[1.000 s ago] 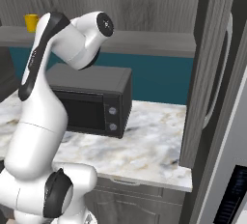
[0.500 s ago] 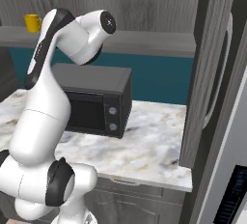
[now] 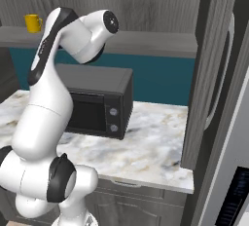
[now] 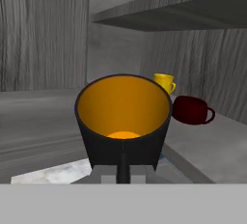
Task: Pick the mug on the counter and place it in the cabinet with the handle facing the right, like the mugs already inside.
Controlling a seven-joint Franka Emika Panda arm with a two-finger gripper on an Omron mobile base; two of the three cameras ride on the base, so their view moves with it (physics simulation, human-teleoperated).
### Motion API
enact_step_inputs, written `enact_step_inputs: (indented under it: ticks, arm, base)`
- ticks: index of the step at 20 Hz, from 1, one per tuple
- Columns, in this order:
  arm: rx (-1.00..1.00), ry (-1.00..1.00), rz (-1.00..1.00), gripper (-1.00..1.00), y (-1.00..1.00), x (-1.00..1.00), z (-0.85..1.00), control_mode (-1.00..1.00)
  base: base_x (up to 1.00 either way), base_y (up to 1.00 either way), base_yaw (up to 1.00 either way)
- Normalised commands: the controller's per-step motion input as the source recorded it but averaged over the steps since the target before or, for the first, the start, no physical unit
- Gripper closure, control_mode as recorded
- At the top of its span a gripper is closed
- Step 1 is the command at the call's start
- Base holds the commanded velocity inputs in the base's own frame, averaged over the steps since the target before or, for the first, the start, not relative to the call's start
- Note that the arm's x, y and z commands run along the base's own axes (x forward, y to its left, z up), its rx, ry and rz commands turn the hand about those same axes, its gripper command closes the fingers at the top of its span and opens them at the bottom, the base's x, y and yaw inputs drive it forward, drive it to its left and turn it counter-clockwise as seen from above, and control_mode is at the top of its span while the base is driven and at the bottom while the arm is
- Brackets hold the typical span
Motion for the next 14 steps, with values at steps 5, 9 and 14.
enact_step_inputs:
  ticks: [5,9,14]
  arm:
    - [0.00,0.00,0.00,1.00,0.00,0.02,-0.04,-1.00]
    - [0.00,0.00,0.00,1.00,-0.01,0.07,-0.04,-1.00]
    - [0.00,0.00,0.00,1.00,-0.03,0.12,-0.04,-1.00]
  base:
    - [0.00,0.00,0.00]
    - [0.00,0.00,0.00]
    - [0.00,0.00,0.00]
